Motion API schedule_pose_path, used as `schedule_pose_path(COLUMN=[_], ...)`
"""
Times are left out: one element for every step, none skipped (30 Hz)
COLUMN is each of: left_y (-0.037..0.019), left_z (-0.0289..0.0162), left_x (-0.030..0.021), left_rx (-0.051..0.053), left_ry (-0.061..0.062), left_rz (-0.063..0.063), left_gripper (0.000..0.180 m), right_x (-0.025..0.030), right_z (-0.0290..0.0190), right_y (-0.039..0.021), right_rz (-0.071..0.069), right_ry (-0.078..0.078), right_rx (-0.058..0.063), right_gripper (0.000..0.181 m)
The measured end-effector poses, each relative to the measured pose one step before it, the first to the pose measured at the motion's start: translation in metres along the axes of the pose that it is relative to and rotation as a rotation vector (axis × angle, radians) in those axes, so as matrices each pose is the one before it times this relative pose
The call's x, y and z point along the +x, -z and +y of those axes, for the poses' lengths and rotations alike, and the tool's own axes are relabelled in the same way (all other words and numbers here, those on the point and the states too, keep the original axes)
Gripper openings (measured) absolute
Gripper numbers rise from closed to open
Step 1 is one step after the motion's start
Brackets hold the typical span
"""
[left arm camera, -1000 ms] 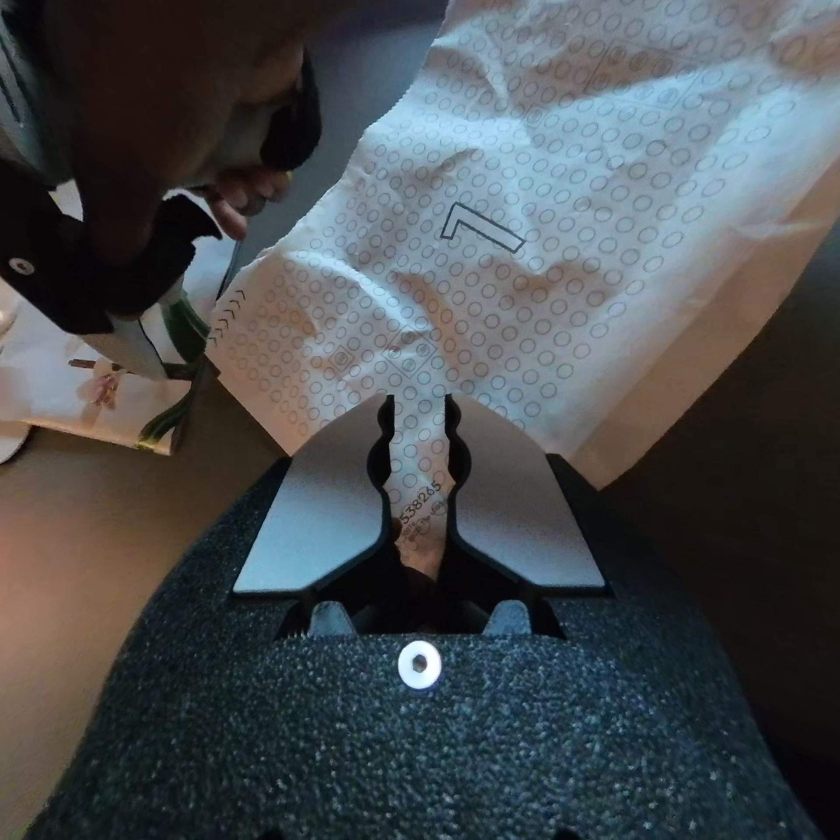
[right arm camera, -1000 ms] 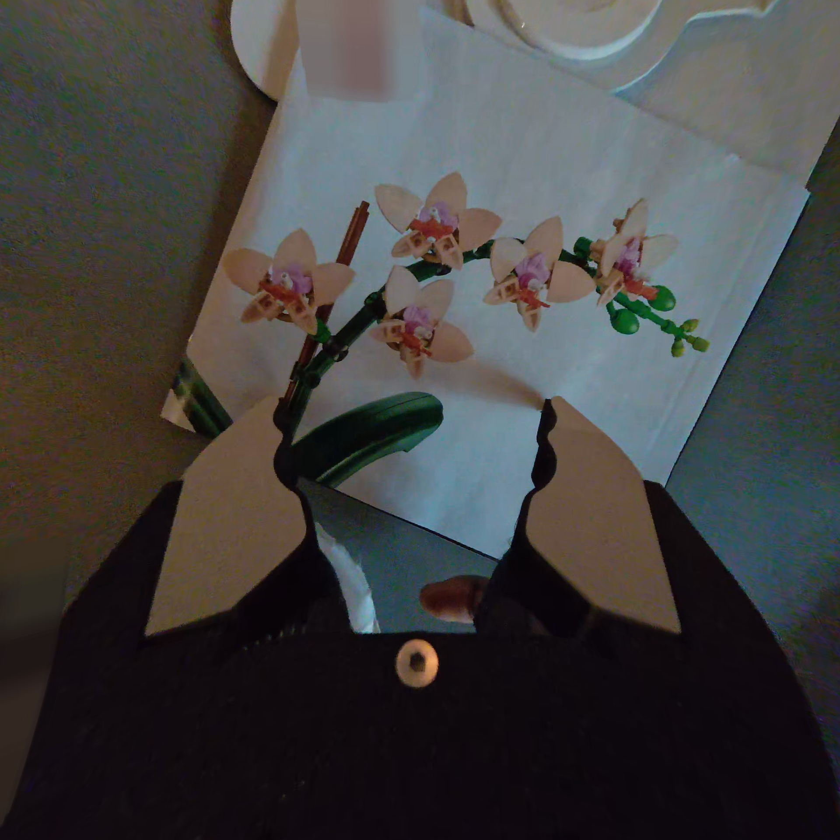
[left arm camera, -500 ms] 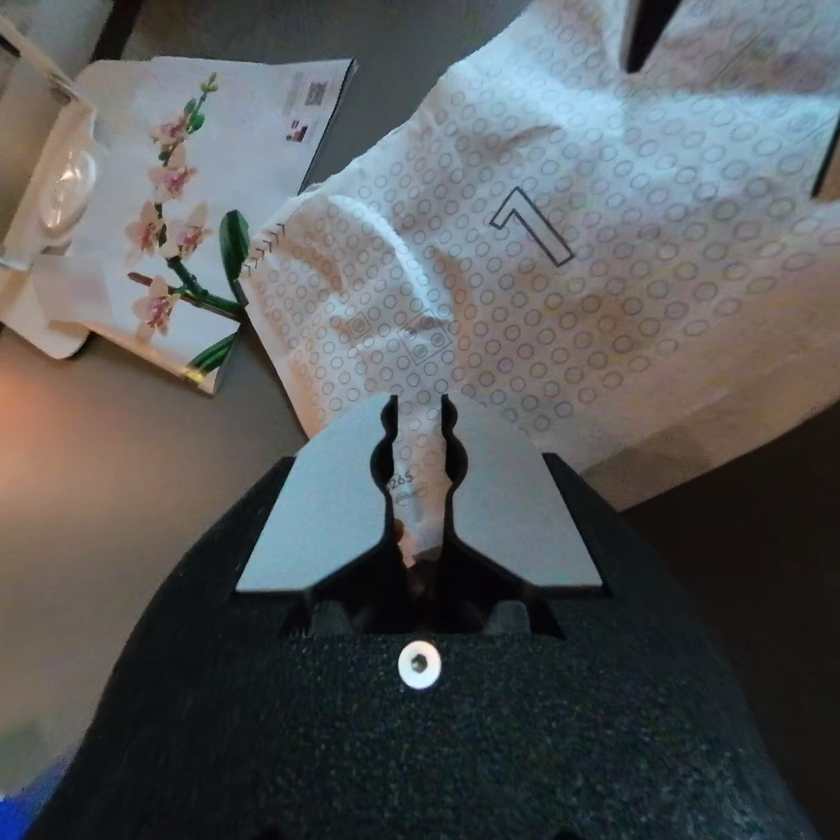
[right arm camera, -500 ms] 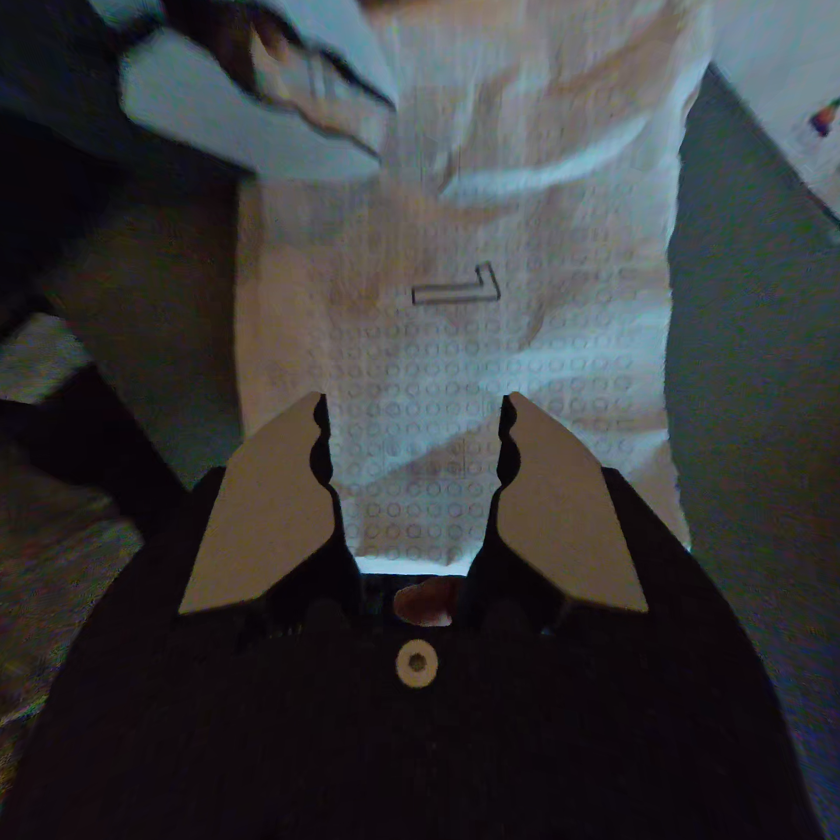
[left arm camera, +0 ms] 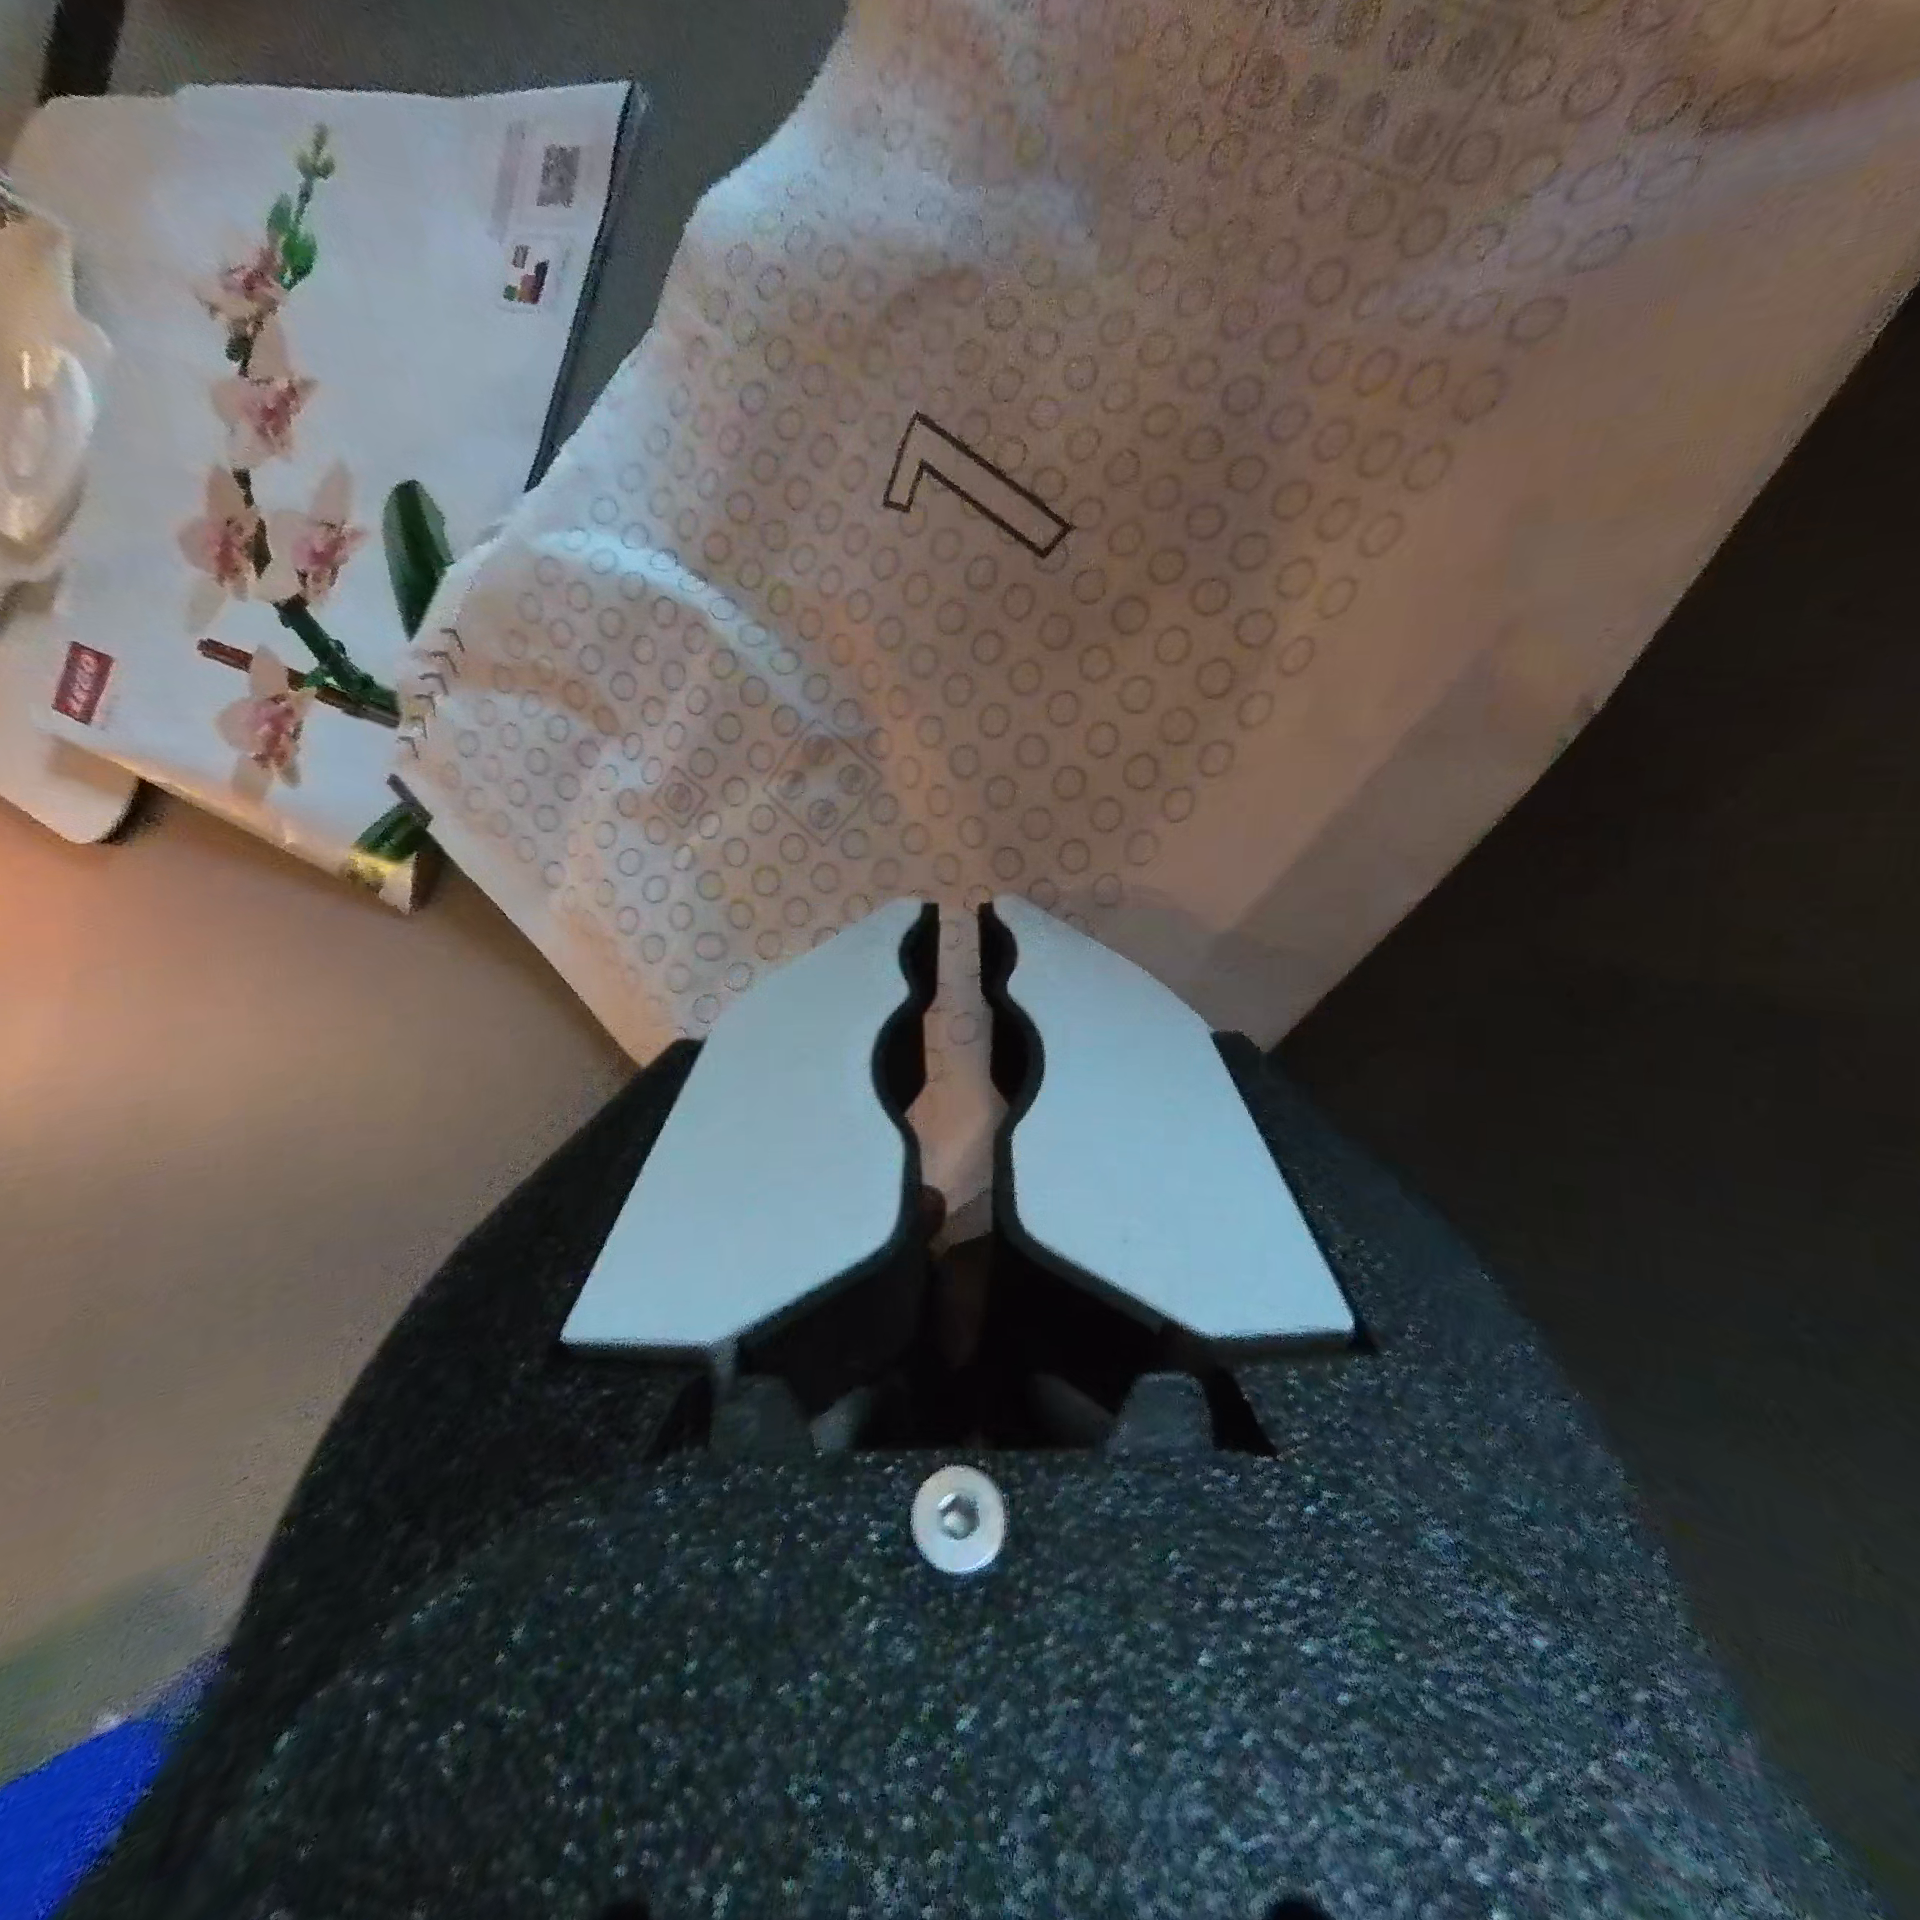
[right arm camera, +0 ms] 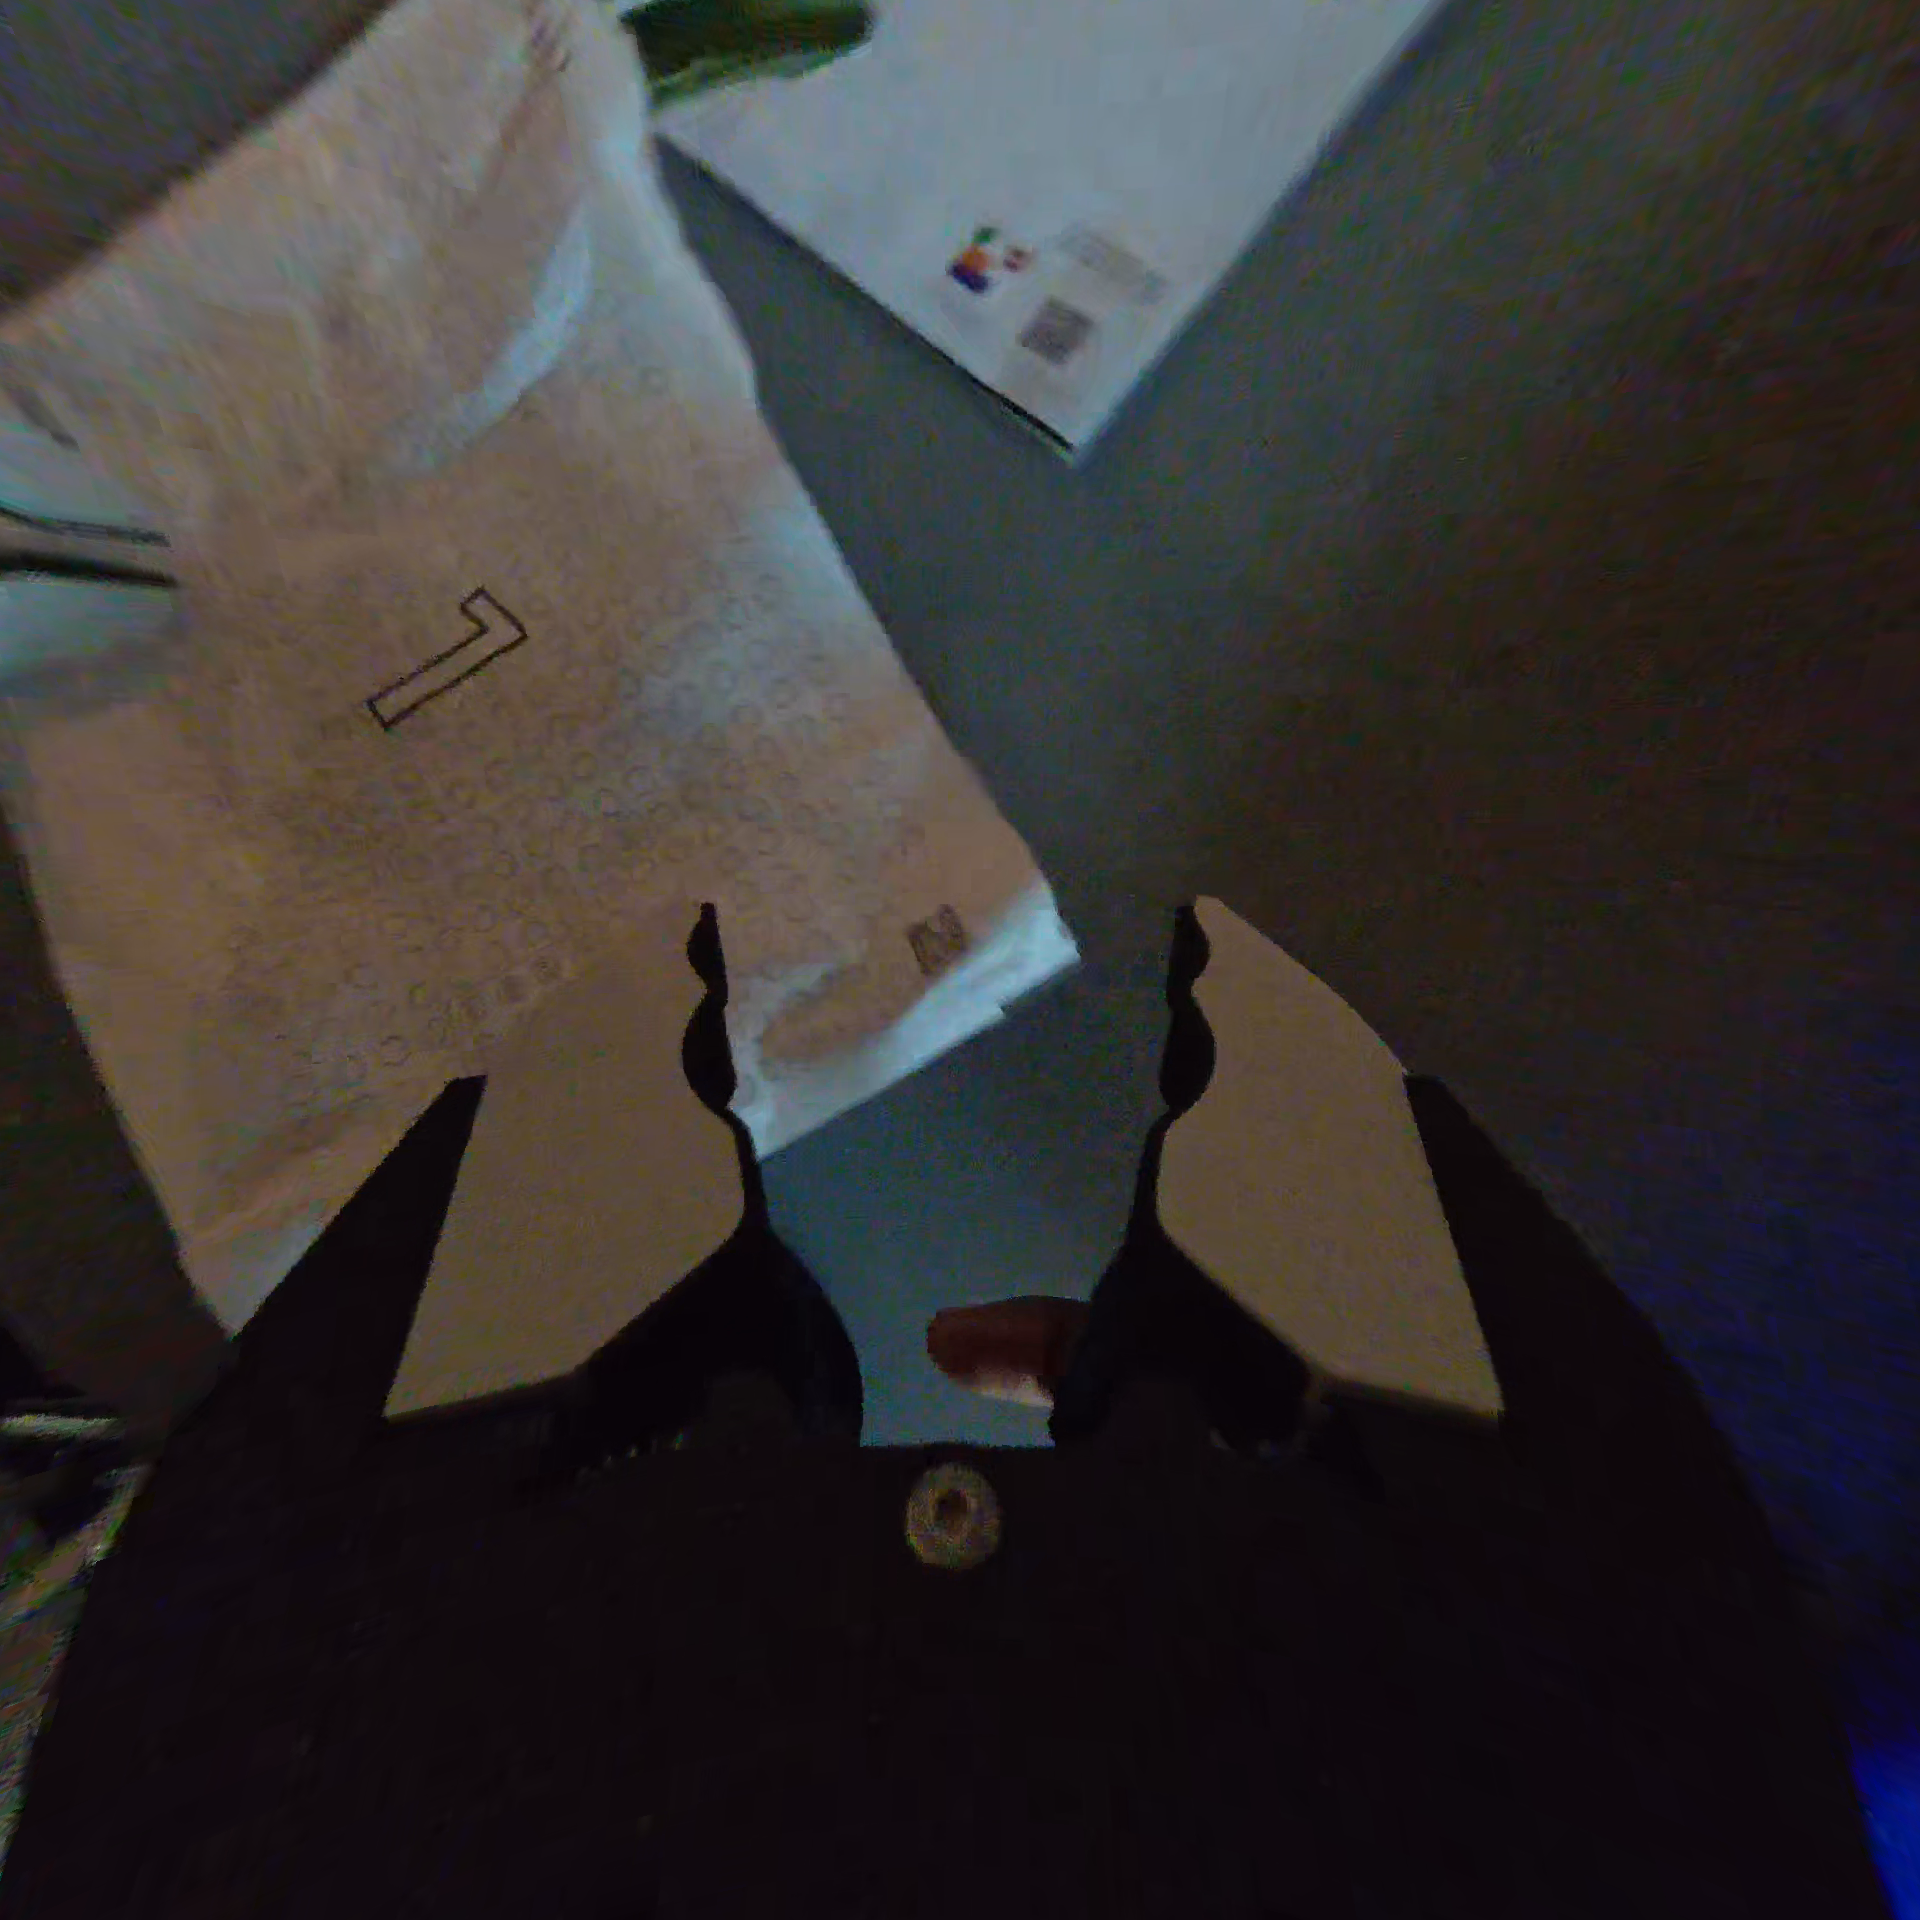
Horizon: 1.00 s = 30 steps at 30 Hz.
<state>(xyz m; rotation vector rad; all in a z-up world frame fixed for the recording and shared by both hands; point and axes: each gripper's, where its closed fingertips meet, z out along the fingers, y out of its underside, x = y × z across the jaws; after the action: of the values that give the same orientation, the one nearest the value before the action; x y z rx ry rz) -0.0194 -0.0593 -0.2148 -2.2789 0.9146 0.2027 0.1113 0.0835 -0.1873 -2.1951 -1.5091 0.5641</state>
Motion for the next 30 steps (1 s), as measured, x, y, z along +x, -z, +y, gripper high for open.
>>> schedule_pose_path(left_y=[-0.00091, -0.00090, -0.00155, -0.00160, -0.00195, -0.00197, -0.00227, -0.00205, -0.00081, 0.00003, 0.00092, 0.00148, 0.00163, 0.00111, 0.00024, -0.00124, -0.00293, -0.00474, -0.00688, -0.00895, -0.01075, -0.01282, -0.01510, -0.01773, -0.01893, -0.01916, -0.01858, -0.01676, -0.01415, -0.01006], left_z=[-0.00096, -0.00153, -0.00203, -0.00286, -0.00305, -0.00345, -0.00304, -0.00206, -0.00216, -0.00266, -0.00428, -0.00622, -0.00762, -0.00939, -0.01102, -0.01269, -0.01430, -0.01610, -0.01723, -0.01677, -0.01603, -0.01358, -0.00860, -0.00220, 0.00124, 0.00347, 0.00805, 0.01138, 0.01358, 0.00751], left_x=[0.00061, 0.00134, 0.00186, 0.00211, 0.00240, 0.00232, 0.00141, -0.00001, -0.00157, -0.00254, -0.00307, -0.00361, -0.00356, -0.00365, -0.00340, -0.00275, -0.00221, -0.00216, -0.00254, -0.00160, 0.00015, 0.00155, 0.00343, 0.00118, -0.00400, -0.00373, -0.00194, 0.00193, 0.00604, 0.00527], left_rx=[0.0010, 0.0034, 0.0078, 0.0121, 0.0143, 0.0154, 0.0097, -0.0028, -0.0058, -0.0043, 0.0044, 0.0140, 0.0207, 0.0297, 0.0374, 0.0441, 0.0490, 0.0563, 0.0622, 0.0571, 0.0491, 0.0343, 0.0028, -0.0313, -0.0405, -0.0397, -0.0587, -0.0764, -0.0896, -0.0465], left_ry=[0.0155, 0.0222, 0.0252, 0.0209, 0.0120, -0.0012, -0.0096, -0.0205, -0.0321, -0.0338, -0.0267, -0.0173, -0.0122, -0.0055, 0.0039, 0.0156, 0.0262, 0.0372, 0.0515, 0.0648, 0.0720, 0.0713, 0.0399, -0.0101, -0.0321, -0.0287, -0.0182, -0.0104, -0.0277, -0.0295], left_rz=[0.0048, 0.0080, 0.0108, 0.0094, 0.0083, 0.0058, 0.0005, -0.0093, -0.0158, -0.0209, -0.0220, -0.0219, -0.0172, -0.0147, -0.0108, -0.0038, 0.0027, 0.0064, 0.0090, 0.0185, 0.0294, 0.0354, 0.0403, 0.0187, -0.0217, -0.0232, -0.0143, 0.0052, 0.0261, 0.0131], left_gripper=[0.005, 0.004, 0.004, 0.004, 0.003, 0.003, 0.003, 0.004, 0.006, 0.010, 0.015, 0.016, 0.017, 0.018, 0.019, 0.021, 0.023, 0.025, 0.027, 0.029, 0.030, 0.031, 0.031, 0.033, 0.036, 0.036, 0.036, 0.033, 0.031, 0.030], right_x=[0.00470, 0.00099, -0.00264, -0.00403, -0.00654, -0.00884, -0.00979, -0.00326, 0.00187, 0.00001, -0.00050, 0.00004, 0.00185, 0.00386, 0.00506, 0.00798, 0.01028, 0.01170, 0.01060, 0.00881, 0.00805, 0.00860, 0.00880, 0.00673, 0.00591, 0.00540, 0.00479, 0.00313, 0.00190, 0.00060], right_z=[0.00661, 0.00874, 0.00926, 0.00959, 0.00220, -0.00067, -0.00338, -0.00629, -0.00776, -0.00725, -0.00811, -0.00919, -0.00945, -0.00811, -0.00841, -0.00674, -0.00692, -0.00631, -0.00575, -0.00433, -0.00270, -0.00125, 0.00275, 0.00360, 0.00572, 0.00596, 0.00666, 0.00546, 0.00501, 0.00437], right_y=[0.00531, 0.00251, -0.00029, -0.00262, -0.00211, -0.00272, -0.00283, -0.00162, 0.00157, 0.00460, 0.00814, 0.01261, 0.01362, 0.01549, 0.01430, 0.01407, 0.01220, 0.01048, 0.00853, 0.00673, 0.00525, 0.00390, 0.00379, 0.00291, 0.00227, 0.00196, 0.00186, 0.00263, 0.00415, 0.00297], right_rz=[-0.0448, -0.0628, -0.0733, -0.0691, -0.0690, -0.0749, -0.0773, -0.0290, 0.0186, 0.0179, 0.0256, 0.0282, 0.0394, 0.0418, 0.0394, 0.0522, 0.0622, 0.0667, 0.0541, 0.0394, 0.0337, 0.0417, 0.0426, 0.0360, 0.0309, 0.0307, 0.0282, 0.0177, 0.0080, -0.0020], right_ry=[-0.0772, -0.0711, -0.0577, -0.0472, -0.0236, -0.0266, -0.0140, -0.0057, 0.0119, 0.0207, 0.0147, 0.0087, -0.0018, -0.0104, -0.0153, -0.0207, -0.0153, -0.0158, -0.0247, -0.0351, -0.0380, -0.0284, -0.0192, -0.0085, 0.0042, 0.0156, 0.0254, 0.0258, 0.0267, 0.0361], right_rx=[-0.0056, -0.0156, -0.0169, -0.0190, 0.0237, 0.0298, 0.0419, 0.0569, 0.0618, 0.0517, 0.0512, 0.0623, 0.0632, 0.0610, 0.0671, 0.0644, 0.0699, 0.0718, 0.0737, 0.0684, 0.0652, 0.0576, 0.0406, 0.0280, 0.0109, -0.0036, -0.0142, -0.0158, -0.0118, -0.0238], right_gripper=[0.078, 0.077, 0.078, 0.078, 0.065, 0.066, 0.051, 0.026, 0.012, 0.006, 0.005, 0.004, 0.004, 0.004, 0.004, 0.003, 0.003, 0.003, 0.004, 0.003, 0.003, 0.003, 0.003, 0.003, 0.003, 0.004, 0.005, 0.006, 0.008, 0.011])
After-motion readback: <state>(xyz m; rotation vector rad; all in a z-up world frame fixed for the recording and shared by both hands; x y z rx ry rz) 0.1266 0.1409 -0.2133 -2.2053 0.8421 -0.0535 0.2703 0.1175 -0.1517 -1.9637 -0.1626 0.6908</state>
